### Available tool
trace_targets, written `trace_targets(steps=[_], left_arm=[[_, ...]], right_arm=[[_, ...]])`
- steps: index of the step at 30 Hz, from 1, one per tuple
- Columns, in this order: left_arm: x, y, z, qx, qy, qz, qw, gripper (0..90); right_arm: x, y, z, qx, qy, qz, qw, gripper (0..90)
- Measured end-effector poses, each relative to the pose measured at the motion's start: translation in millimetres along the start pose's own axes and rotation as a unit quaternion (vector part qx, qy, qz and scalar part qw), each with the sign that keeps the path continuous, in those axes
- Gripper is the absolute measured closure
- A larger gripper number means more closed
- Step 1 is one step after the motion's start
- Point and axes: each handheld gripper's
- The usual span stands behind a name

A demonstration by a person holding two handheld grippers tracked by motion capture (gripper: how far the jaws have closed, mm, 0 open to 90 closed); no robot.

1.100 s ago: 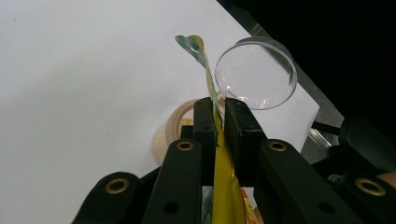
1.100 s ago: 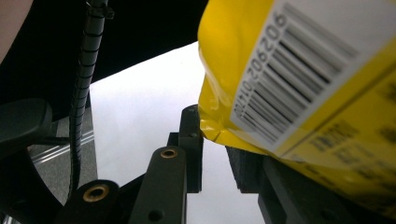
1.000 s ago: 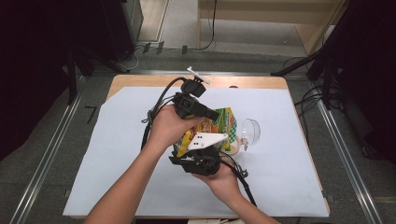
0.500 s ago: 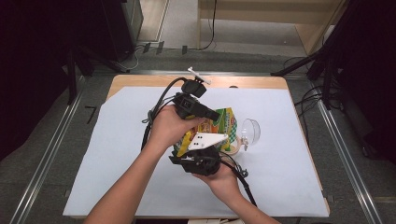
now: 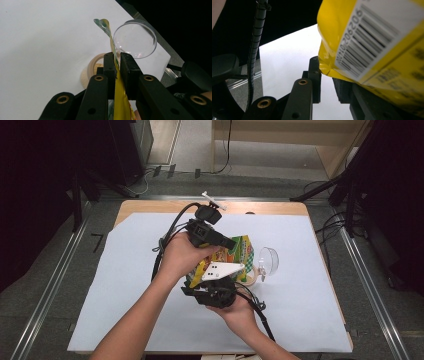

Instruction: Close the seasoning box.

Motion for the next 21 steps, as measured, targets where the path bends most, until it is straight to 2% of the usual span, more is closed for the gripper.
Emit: trace_targets(steps=[15,21], left_arm=[[-1.9,-3.1,1.9,-0.001,0.001,-0.003,1.0,83.5],[0.5,-2.0,7.8,-0.005,0.001,0.004,1.0,83.8]], right_arm=[[2.4,-0.4,-0.8,-0.005,-0.005,-0.001,1.0,78.5],[2.6,3.8,5.8,-0.004,-0.001,-0.003,1.0,78.2]])
Point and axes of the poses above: each handheld gripper's, and its own axes: y roughly forward along the jaws, z roughly out of its underside, x roughly to its left, and after that the axes turned 13 degrees about z, right-handed
